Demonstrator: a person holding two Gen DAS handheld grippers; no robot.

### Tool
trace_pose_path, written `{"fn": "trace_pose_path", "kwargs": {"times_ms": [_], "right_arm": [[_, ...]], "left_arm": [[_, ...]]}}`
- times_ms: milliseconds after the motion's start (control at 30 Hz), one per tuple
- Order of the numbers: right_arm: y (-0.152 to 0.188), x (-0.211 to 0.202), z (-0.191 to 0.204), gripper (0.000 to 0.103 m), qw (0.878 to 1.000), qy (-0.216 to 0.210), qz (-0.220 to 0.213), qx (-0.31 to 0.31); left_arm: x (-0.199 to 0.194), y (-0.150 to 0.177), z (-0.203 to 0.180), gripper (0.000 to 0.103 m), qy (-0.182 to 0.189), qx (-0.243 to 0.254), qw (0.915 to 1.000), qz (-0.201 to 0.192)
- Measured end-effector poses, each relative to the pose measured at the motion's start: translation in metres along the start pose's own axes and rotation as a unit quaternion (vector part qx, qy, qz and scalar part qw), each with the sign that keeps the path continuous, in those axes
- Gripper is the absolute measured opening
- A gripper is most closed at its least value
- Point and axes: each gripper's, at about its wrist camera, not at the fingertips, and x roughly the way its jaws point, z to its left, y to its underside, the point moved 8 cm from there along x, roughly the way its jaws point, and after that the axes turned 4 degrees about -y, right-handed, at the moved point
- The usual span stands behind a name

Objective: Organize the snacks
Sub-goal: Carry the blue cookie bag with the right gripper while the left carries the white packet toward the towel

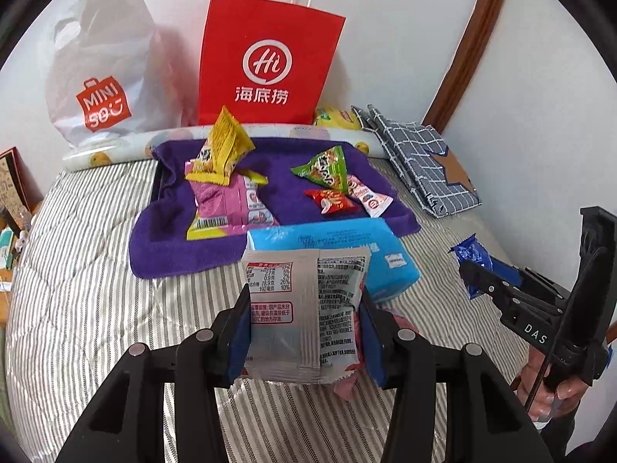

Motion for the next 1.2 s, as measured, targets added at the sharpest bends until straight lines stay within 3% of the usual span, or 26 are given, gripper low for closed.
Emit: {"fn": "trace_pose_path", "kwargs": {"times_ms": [533,1200], "right_arm": [[-0.029,-0.004,0.019,0.04,1.0,0.003,-0.018,-0.009],[-0.09,0.017,0.021,0.04,0.999,0.012,-0.044,-0.004]], "left_arm": [[-0.008,-0.018,0.007,0.047,-0.003,-0.005,0.9998,-0.016],[-0.002,-0.069,0.037,0.047,-0.035,-0.008,0.9986,-0.039]]}}
